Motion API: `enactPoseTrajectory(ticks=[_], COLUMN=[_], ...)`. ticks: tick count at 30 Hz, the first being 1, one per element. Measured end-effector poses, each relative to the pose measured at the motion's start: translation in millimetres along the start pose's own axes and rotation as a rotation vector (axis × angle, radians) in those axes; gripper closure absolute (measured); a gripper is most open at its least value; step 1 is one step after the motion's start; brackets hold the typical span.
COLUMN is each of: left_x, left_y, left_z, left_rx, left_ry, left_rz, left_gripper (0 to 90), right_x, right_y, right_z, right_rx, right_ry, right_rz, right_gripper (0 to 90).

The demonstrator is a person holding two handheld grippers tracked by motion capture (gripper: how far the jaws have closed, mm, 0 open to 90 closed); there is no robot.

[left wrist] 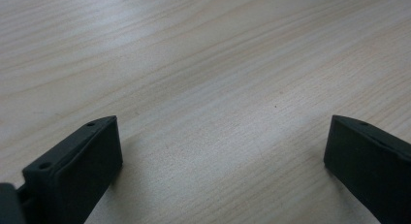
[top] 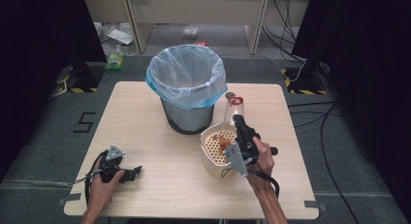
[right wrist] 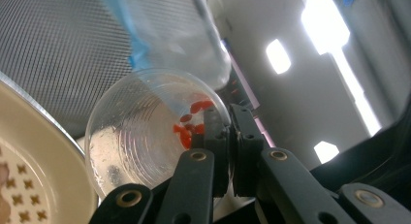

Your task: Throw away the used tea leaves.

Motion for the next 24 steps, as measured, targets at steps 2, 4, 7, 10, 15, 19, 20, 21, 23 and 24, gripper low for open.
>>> enactPoseTrajectory(ticks=[2,4,7,10,15,19,20,21,23,24], left_x=[0.0,0.0,0.0,0.0,0.0,0.0,0.0,0.0,0.0,0.0], left_y=[0.0,0.0,0.0,0.0,0.0,0.0,0.0,0.0,0.0,0.0], left_z=[0.0,0.0,0.0,0.0,0.0,0.0,0.0,0.0,0.0,0.0], left_rx=[0.0,0.0,0.0,0.0,0.0,0.001,0.0,0.0,0.0,0.0], left_ry=[0.0,0.0,0.0,0.0,0.0,0.0,0.0,0.0,0.0,0.0], left_rz=[0.0,0.0,0.0,0.0,0.0,0.0,0.0,0.001,0.001,0.001], left_gripper=[0.0,0.0,0.0,0.0,0.0,0.0,0.0,0.0,0.0,0.0], right_x=[-1.4,-2.8,-6.9,-12.5,-18.7,-22.3,-23.2,-24.3,-27.2,-27.2], right_y=[-8.3,-12.4,-20.5,-30.1,-41.6,-48.3,-49.4,-51.0,-53.8,-53.8], right_z=[-5.7,-9.2,-17.7,-28.0,-37.6,-45.1,-46.7,-50.2,-57.3,-57.3], right_rx=[-0.14,-0.212,-0.345,-0.498,-0.705,-0.808,-0.838,-0.875,-0.945,-0.945], right_ry=[-0.003,0.006,0.019,0.04,0.08,0.09,0.096,0.098,0.107,0.107], right_rz=[0.03,0.047,0.081,0.119,0.165,0.178,0.177,0.174,0.173,0.173], right_gripper=[87.6,87.5,87.5,87.5,87.4,87.4,87.4,87.4,87.3,87.3])
Point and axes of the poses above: each handheld gripper's, and its own axes: x roughly backward along the jaws, y roughly out of its top, z roughly to its left, the point moved 9 cm from there along -x, roughly forward along the jaws, and after that the axes turned 13 degrees about -z, right-handed, at the moved point
